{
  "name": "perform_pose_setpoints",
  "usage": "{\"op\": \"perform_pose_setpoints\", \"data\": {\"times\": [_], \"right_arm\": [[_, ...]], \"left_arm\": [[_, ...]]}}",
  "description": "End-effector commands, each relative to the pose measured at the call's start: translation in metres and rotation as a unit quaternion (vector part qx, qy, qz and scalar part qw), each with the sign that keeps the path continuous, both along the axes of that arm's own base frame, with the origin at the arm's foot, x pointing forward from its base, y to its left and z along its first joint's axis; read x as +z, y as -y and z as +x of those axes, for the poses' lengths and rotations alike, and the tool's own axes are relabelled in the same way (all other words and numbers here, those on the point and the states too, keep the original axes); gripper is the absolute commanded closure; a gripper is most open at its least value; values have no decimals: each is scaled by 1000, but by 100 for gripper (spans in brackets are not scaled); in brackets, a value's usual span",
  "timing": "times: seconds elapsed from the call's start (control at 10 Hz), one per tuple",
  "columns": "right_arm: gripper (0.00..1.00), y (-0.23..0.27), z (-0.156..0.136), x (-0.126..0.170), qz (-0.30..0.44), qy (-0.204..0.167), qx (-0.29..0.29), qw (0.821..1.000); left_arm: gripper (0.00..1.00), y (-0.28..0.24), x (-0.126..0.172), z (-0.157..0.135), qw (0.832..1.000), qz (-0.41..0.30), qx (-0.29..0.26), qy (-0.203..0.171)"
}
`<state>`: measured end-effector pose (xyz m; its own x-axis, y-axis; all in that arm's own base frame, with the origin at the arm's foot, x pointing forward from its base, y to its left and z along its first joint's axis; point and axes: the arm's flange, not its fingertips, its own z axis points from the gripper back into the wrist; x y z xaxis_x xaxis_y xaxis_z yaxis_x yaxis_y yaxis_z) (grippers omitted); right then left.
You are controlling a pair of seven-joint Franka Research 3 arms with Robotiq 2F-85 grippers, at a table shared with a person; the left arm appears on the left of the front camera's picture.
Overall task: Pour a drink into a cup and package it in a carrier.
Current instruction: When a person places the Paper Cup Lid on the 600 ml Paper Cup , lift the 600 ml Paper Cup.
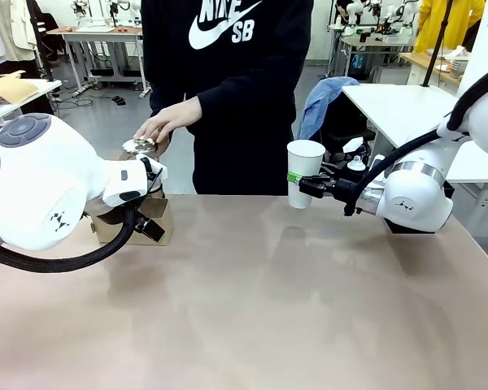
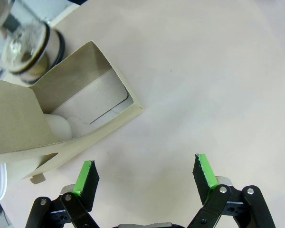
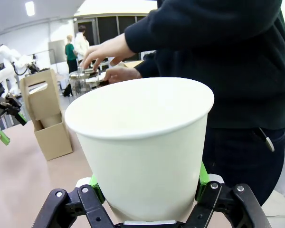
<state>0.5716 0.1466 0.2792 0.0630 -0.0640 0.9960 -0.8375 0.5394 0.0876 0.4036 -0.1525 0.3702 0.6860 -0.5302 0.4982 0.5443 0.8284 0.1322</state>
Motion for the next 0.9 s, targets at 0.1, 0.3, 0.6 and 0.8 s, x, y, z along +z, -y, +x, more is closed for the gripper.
{"op": "perform_pose_setpoints", "data": {"times": [0.1,0.3,0.6,0.8], "right_arm": [[19,-1,-2,5,2,-1,1,1000],[19,-1,-2,5,2,-1,1,1000],[19,-1,-2,5,2,-1,1,1000],[19,-1,-2,5,2,-1,1,1000]], "left_arm": [[0,-1,0,0,1000,-1,0,0],[0,-1,0,0,1000,-1,0,0],[0,-1,0,0,1000,-1,0,0],[0,-1,0,0,1000,-1,0,0]]}}
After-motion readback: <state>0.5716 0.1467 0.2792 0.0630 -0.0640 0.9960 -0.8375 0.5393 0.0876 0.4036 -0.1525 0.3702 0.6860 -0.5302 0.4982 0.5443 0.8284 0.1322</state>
